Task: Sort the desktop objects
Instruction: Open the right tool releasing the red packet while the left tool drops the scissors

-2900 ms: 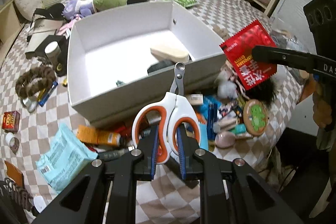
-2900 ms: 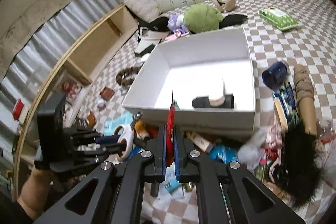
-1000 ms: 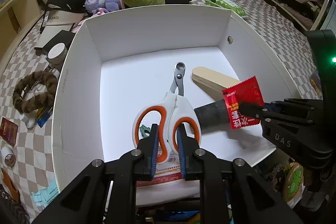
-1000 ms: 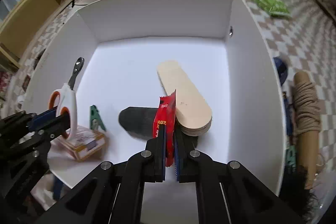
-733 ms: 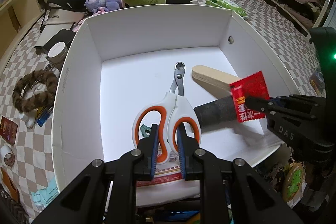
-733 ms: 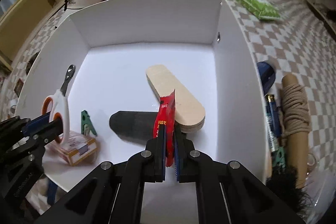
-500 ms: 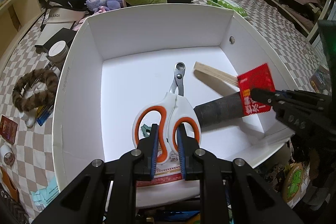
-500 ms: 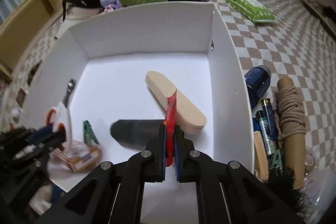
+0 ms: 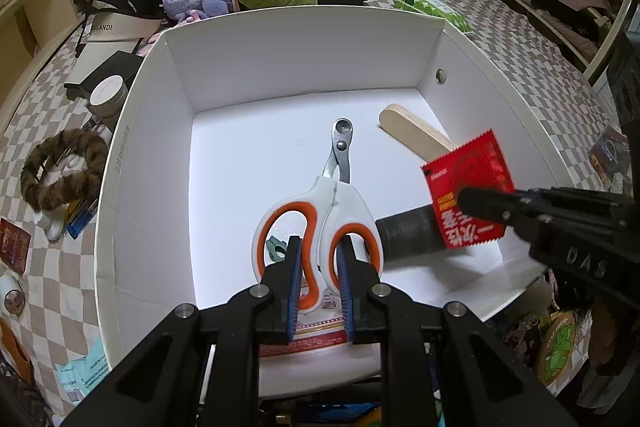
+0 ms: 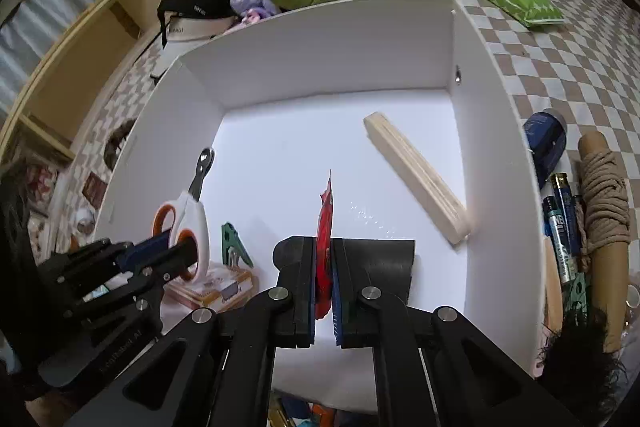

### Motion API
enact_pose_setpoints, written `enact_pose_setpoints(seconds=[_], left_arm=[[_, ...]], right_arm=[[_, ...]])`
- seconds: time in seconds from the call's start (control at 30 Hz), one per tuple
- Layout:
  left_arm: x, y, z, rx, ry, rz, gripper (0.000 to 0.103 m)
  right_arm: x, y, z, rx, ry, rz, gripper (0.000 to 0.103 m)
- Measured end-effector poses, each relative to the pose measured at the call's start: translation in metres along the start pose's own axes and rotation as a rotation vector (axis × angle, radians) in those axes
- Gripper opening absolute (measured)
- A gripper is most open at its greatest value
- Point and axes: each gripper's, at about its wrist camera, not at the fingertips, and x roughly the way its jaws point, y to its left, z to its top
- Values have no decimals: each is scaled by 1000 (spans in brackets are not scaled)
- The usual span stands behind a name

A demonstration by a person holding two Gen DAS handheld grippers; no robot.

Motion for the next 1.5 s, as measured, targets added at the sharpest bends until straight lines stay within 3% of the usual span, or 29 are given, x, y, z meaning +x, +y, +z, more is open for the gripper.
enact_pose_setpoints(seconds=[0.27, 0.33, 0.4, 0.43, 0.47, 0.83, 0.97, 1.0, 1.5], left_arm=[[0, 1, 0, -6, 3, -5, 17], [0, 2, 0, -7, 3, -6, 17], [0, 2, 0, -8, 4, -7, 17], [0, 2, 0, -9, 4, -7, 17], [1, 0, 0, -7, 4, -7, 17], [1, 1, -1, -15, 8, -1, 18], [-2, 2, -1, -24, -3, 4, 45], [-3, 3, -1, -29, -7, 3, 46], [-10, 3, -3, -21, -9, 8, 46]], right_arm=[[6, 5, -1, -9, 24, -37, 7], [8, 5, -1, -4, 30, -43, 12], [8, 5, -2, -6, 22, -42, 31], [8, 5, -2, -5, 14, -49, 61], [6, 5, -2, -4, 0, -50, 78], [-1, 11, 0, -12, -37, -47, 78], [-2, 9, -1, -2, -34, -41, 78], [-3, 8, -1, 0, -35, -38, 78], [-15, 7, -7, -2, -63, -5, 78]])
